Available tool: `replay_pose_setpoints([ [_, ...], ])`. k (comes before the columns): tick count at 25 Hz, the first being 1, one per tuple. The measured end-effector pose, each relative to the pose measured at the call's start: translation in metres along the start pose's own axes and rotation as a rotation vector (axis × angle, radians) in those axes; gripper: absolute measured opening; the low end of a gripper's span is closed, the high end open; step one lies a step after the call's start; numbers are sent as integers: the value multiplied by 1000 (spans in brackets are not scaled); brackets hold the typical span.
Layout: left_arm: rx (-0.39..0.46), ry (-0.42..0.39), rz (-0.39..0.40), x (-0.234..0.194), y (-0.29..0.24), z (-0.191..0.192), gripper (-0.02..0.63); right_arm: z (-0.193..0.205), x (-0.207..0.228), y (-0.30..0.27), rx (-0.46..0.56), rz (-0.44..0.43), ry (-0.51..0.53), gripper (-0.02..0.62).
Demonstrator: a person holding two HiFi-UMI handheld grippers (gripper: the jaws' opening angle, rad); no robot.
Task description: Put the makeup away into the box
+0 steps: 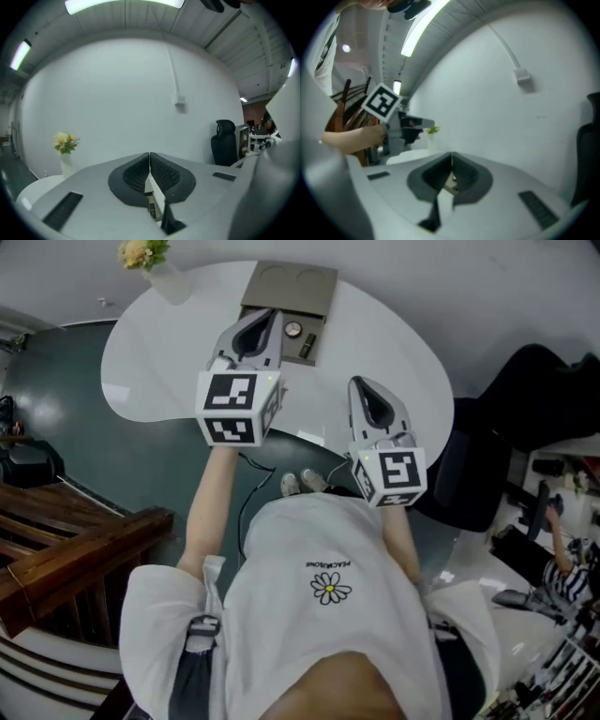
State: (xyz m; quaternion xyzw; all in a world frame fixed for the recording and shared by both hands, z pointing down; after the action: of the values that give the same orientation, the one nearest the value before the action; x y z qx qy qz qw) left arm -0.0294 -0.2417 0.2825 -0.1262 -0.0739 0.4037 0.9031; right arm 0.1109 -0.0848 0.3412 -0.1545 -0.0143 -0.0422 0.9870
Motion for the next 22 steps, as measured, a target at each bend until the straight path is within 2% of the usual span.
replay_pose_setpoints([
  [3, 147, 28, -117, 18, 45, 3, 23, -4, -10, -6, 4, -40, 39, 31],
  [6, 210, 52, -153, 40, 71, 20, 23, -11, -22, -9, 23, -70, 70, 31],
  [11, 182, 127, -237, 61, 89, 53, 21, -18, -37, -9, 53, -114, 66, 31],
  [13, 177, 119, -234, 62, 93, 61, 20, -14, -43, -11, 53, -130, 77, 31],
  [17, 155, 95, -245, 58, 95, 72, 20, -14, -50, -9, 21, -108, 112, 29],
  [22, 153, 94, -248, 57, 100, 78, 20, -9, -51, -5, 28, -120, 109, 29],
])
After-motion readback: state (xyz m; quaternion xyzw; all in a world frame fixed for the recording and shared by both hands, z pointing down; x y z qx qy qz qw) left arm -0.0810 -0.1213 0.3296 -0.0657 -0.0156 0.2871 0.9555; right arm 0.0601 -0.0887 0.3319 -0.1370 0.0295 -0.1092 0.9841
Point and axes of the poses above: the fingertips, and each gripper's own axes: y backward along the fingers, x to its right, z out of its underside, the point moved 8 cm from there along y, backward along the fingers, and after that the axes turned 8 degrees about -x, right-handed, at the moved point
